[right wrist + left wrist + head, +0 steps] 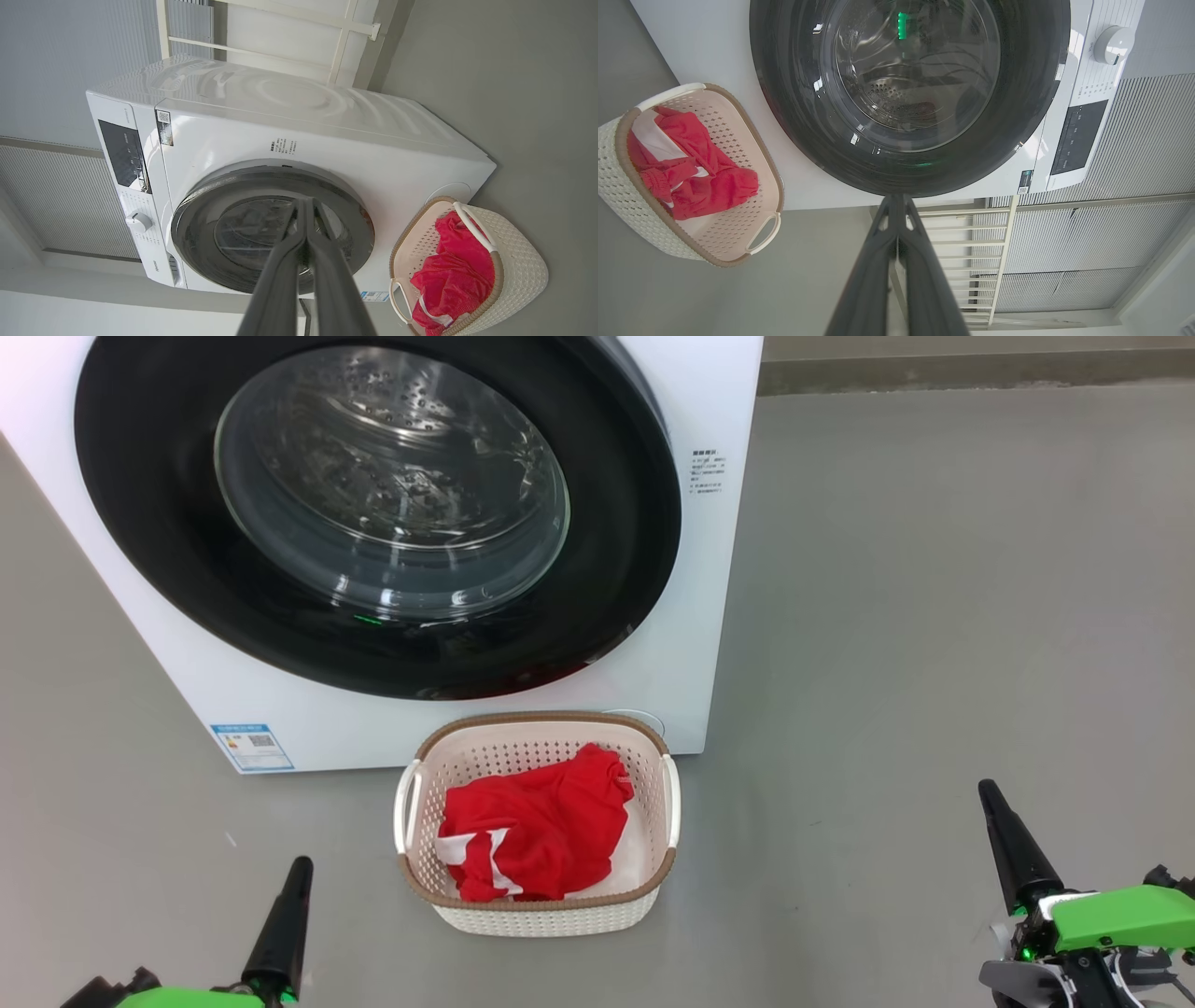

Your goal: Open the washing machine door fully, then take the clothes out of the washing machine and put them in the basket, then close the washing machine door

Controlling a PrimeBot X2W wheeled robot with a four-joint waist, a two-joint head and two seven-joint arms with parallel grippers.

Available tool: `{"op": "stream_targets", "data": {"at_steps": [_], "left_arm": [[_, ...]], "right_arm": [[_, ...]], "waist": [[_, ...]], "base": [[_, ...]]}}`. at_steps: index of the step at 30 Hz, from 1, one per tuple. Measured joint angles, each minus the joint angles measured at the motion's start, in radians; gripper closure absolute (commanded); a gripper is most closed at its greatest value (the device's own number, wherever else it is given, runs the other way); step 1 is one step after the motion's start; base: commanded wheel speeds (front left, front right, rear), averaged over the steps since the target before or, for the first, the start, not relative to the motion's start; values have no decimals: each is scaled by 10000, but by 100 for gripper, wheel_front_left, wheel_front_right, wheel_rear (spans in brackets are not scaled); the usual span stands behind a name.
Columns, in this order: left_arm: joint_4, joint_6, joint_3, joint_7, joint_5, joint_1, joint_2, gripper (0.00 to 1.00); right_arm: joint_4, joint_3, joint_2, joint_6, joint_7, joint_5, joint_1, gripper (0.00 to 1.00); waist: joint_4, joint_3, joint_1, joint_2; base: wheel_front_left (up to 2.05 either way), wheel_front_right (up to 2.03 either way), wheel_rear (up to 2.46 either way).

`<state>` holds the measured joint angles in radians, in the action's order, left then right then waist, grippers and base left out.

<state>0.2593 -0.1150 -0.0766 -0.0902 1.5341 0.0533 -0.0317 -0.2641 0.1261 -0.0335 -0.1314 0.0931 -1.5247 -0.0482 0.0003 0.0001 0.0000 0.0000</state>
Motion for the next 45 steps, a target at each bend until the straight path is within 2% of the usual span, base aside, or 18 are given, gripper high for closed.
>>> {"op": "stream_targets", "data": {"at_steps": [7, 45], "left_arm": [[59, -82, -23, -198, 658, 156, -4, 100], [69, -82, -29, -198, 675, 156, -4, 100]], "right_arm": [[-46, 38, -10, 2, 130, -784, -141, 100], [-50, 50, -17, 2, 130, -786, -164, 100]], "waist": [[-3, 30, 0, 0], [-3, 30, 0, 0]], "base": [[0, 0, 0], [0, 0, 0]]}}
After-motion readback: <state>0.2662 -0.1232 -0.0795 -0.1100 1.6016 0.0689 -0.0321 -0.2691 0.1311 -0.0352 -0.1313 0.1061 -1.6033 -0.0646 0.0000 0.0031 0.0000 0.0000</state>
